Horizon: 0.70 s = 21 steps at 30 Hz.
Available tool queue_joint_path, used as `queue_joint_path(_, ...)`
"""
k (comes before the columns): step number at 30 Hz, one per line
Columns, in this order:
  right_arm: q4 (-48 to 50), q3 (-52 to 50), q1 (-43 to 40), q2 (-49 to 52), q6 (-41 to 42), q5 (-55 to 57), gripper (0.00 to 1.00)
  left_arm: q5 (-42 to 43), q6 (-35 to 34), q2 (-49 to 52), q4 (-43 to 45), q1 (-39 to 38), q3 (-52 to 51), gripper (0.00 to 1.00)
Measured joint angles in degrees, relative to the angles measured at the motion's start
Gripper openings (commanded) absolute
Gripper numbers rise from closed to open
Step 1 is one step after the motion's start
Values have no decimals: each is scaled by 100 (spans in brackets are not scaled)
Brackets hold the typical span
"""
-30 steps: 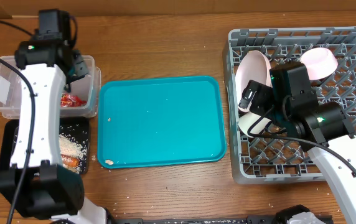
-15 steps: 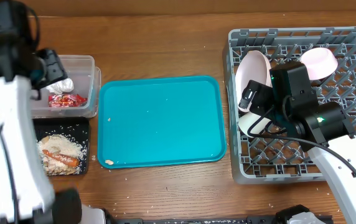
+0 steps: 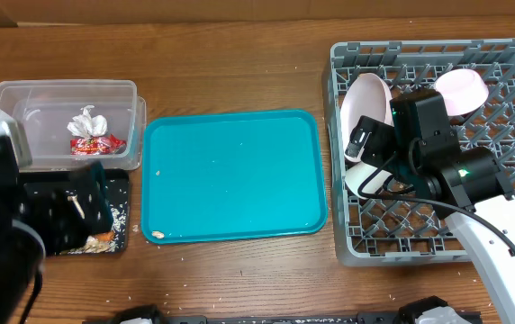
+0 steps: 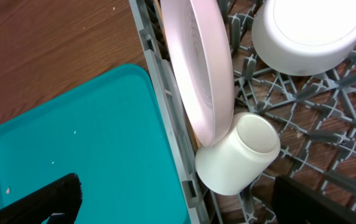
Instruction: Sort waste into correct bins and load items into the dishwasher
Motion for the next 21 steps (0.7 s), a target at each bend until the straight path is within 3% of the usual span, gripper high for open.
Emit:
queue_joint_path(9,4,0,0,-2,0,-2,100,-24,116,-940,-7,0,-52,100)
queue_joint_path(21,-9,0,0,-2,-9,2,100,-42,116,-1014,-7,0,-57,100)
